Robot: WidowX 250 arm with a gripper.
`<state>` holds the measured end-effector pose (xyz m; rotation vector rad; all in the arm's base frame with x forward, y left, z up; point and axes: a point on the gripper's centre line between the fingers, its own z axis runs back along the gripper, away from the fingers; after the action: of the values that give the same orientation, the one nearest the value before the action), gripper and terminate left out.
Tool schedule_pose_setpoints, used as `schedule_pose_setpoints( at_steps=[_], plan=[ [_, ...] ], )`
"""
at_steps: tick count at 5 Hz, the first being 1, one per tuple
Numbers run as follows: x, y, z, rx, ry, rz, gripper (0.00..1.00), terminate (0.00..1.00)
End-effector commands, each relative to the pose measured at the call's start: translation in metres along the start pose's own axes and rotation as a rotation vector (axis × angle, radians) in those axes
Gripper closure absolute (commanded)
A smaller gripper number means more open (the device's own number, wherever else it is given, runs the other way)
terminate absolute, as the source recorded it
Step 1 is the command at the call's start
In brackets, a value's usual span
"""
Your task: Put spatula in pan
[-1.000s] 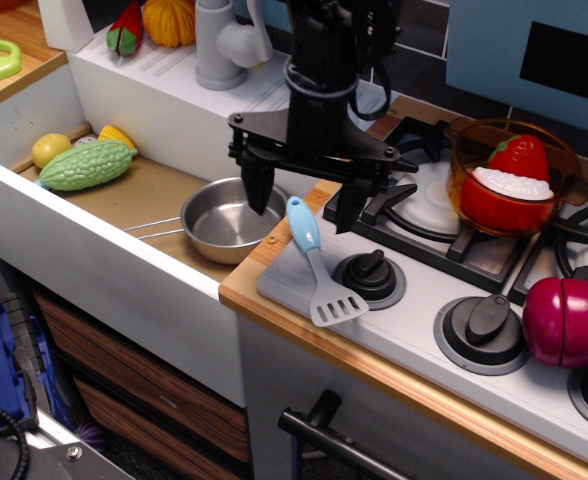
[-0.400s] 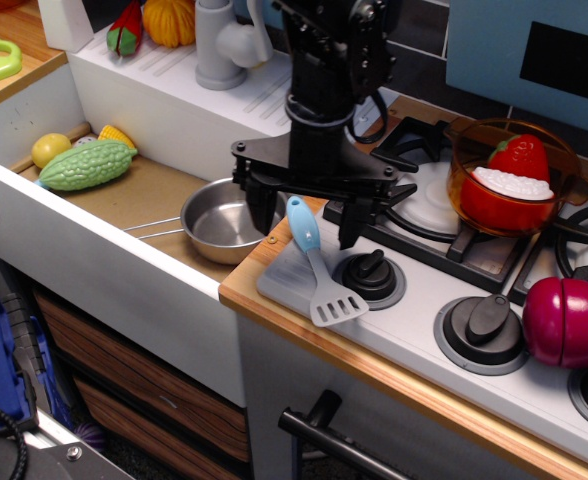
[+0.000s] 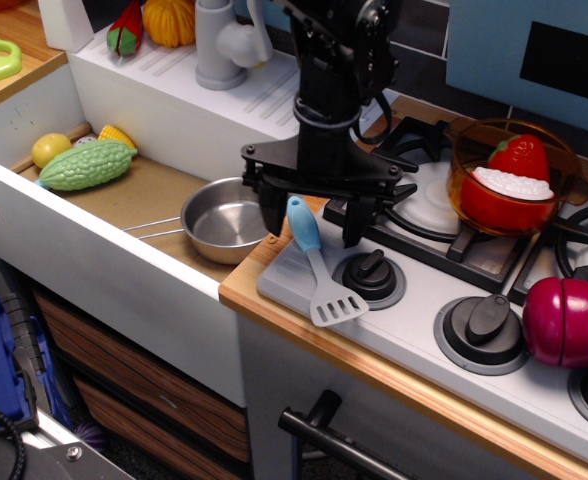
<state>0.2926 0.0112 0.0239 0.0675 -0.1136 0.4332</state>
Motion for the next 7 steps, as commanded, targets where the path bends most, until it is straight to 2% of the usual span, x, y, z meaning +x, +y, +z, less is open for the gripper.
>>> schedule_pose_setpoints(
  at_steps=[1,2,3,4,6,7],
  plan=[
    [0.009,-0.001,0.002,-0.033,-0.033,0.012,1.0,0.0],
    [0.001,0.004,0.003,-0.026,-0.029,0.019,1.0,0.0],
    [0.002,0.025,0.019,0.045,-0.026,0.0,1.0,0.0],
    [0.019,0.045,0.029,0.099,-0.027,-0.034,1.0,0.0],
    [0.088,0.072,0.024,0.087,0.021,-0.127,1.0,0.0],
    [0.116,0.073,0.011,0.076,-0.001,-0.167,1.0,0.0]
  ],
)
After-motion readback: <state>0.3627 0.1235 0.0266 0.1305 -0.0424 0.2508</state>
